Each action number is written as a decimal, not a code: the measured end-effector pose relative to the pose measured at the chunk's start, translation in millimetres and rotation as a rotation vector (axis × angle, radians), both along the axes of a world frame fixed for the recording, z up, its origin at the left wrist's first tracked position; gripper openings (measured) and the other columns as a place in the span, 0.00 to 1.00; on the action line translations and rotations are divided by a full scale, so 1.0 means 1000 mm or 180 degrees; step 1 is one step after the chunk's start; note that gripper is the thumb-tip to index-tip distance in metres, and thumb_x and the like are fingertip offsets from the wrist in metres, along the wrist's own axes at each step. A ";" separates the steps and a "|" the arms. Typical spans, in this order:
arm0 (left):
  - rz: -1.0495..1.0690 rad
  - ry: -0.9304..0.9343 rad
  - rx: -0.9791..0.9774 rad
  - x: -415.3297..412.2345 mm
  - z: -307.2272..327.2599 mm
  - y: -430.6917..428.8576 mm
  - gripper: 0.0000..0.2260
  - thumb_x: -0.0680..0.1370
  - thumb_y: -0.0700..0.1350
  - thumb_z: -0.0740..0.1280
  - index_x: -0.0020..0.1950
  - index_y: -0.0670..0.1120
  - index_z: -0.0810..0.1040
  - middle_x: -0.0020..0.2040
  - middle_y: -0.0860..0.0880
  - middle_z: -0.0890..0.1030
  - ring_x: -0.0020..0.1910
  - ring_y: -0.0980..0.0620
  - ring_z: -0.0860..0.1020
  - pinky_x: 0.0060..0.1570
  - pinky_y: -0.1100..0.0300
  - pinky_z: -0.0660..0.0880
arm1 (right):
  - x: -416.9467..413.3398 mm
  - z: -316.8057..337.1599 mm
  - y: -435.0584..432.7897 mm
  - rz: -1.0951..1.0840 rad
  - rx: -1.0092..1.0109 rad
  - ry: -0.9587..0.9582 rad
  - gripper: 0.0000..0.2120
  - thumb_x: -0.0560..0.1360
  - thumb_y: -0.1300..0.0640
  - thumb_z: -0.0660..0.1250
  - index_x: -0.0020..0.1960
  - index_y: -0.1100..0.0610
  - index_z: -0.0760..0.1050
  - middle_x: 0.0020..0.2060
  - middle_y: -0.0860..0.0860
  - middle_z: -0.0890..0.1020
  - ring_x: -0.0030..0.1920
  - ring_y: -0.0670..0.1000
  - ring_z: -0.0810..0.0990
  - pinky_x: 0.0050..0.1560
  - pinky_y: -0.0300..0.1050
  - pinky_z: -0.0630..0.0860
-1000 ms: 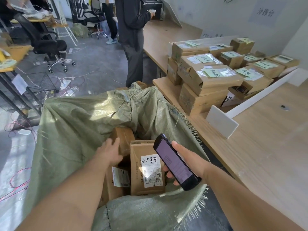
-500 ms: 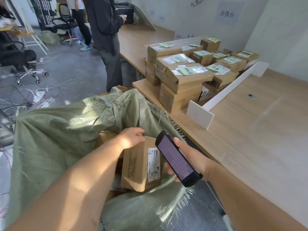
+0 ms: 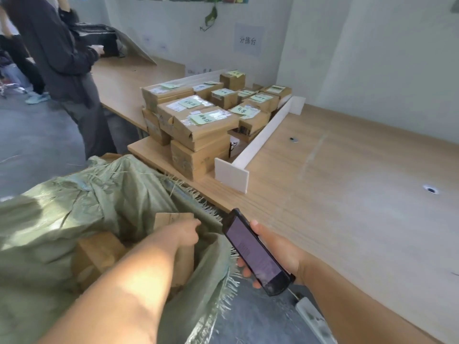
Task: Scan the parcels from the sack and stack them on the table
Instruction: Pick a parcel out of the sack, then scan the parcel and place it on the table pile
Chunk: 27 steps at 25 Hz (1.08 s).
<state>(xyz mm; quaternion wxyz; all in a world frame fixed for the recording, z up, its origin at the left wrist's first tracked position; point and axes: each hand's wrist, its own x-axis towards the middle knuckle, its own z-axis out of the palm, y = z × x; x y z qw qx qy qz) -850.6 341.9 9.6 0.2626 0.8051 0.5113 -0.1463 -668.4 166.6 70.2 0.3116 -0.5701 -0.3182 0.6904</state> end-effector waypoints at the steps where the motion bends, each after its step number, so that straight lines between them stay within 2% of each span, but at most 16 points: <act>1: 0.0050 -0.0065 0.0075 -0.001 0.009 0.003 0.27 0.78 0.41 0.59 0.77 0.48 0.60 0.77 0.46 0.62 0.74 0.46 0.63 0.73 0.52 0.61 | 0.004 0.003 -0.003 -0.0026 0.0017 -0.0011 0.38 0.70 0.26 0.58 0.55 0.61 0.75 0.42 0.59 0.78 0.37 0.54 0.79 0.34 0.47 0.79; 4: -0.0107 -0.0112 0.0472 0.017 0.041 -0.004 0.25 0.77 0.47 0.62 0.74 0.52 0.65 0.72 0.47 0.69 0.69 0.47 0.70 0.67 0.53 0.68 | 0.023 0.016 -0.024 -0.0165 0.0121 0.0019 0.37 0.67 0.30 0.55 0.56 0.61 0.74 0.42 0.58 0.78 0.38 0.54 0.78 0.34 0.46 0.79; 8: -0.0389 -0.0473 0.0854 0.066 0.072 -0.037 0.21 0.77 0.50 0.65 0.70 0.52 0.71 0.67 0.48 0.75 0.63 0.48 0.74 0.64 0.51 0.71 | 0.052 0.028 -0.054 -0.0330 0.0137 0.0047 0.39 0.66 0.29 0.56 0.59 0.62 0.72 0.44 0.59 0.78 0.39 0.56 0.77 0.35 0.48 0.78; 11: -0.0485 -0.0692 0.0930 0.111 0.090 -0.067 0.22 0.76 0.51 0.65 0.71 0.54 0.70 0.68 0.49 0.74 0.65 0.48 0.73 0.65 0.51 0.69 | 0.084 0.033 -0.083 -0.0444 0.0194 -0.0035 0.42 0.68 0.25 0.61 0.60 0.62 0.73 0.44 0.59 0.80 0.39 0.55 0.81 0.36 0.48 0.80; 14: -0.0820 -0.0736 0.1012 0.164 0.106 -0.106 0.23 0.77 0.53 0.65 0.72 0.54 0.69 0.69 0.51 0.74 0.67 0.50 0.72 0.67 0.51 0.68 | 0.123 0.040 -0.129 -0.0671 0.0335 -0.0196 0.44 0.67 0.26 0.59 0.66 0.62 0.72 0.45 0.59 0.81 0.39 0.55 0.82 0.36 0.48 0.81; 18: -0.1290 -0.0726 0.1261 0.242 0.120 -0.165 0.24 0.78 0.55 0.65 0.73 0.53 0.67 0.69 0.51 0.74 0.67 0.51 0.72 0.66 0.53 0.69 | 0.180 0.049 -0.203 -0.1098 0.0410 -0.0286 0.38 0.75 0.30 0.55 0.67 0.62 0.71 0.46 0.60 0.81 0.41 0.56 0.81 0.37 0.48 0.80; 21: -0.1569 -0.0772 0.1270 0.301 0.124 -0.210 0.24 0.78 0.55 0.64 0.73 0.53 0.67 0.69 0.51 0.74 0.67 0.51 0.72 0.66 0.54 0.69 | 0.221 0.051 -0.262 -0.1418 0.0426 -0.0444 0.36 0.76 0.30 0.56 0.65 0.60 0.72 0.48 0.60 0.82 0.44 0.58 0.81 0.40 0.51 0.79; 27: -0.2311 -0.0948 0.1227 0.425 0.124 -0.297 0.24 0.78 0.55 0.64 0.73 0.53 0.67 0.67 0.51 0.75 0.65 0.50 0.73 0.65 0.56 0.68 | 0.294 0.051 -0.371 -0.2296 0.0526 -0.0522 0.31 0.79 0.34 0.55 0.65 0.59 0.73 0.48 0.61 0.83 0.43 0.58 0.82 0.42 0.54 0.80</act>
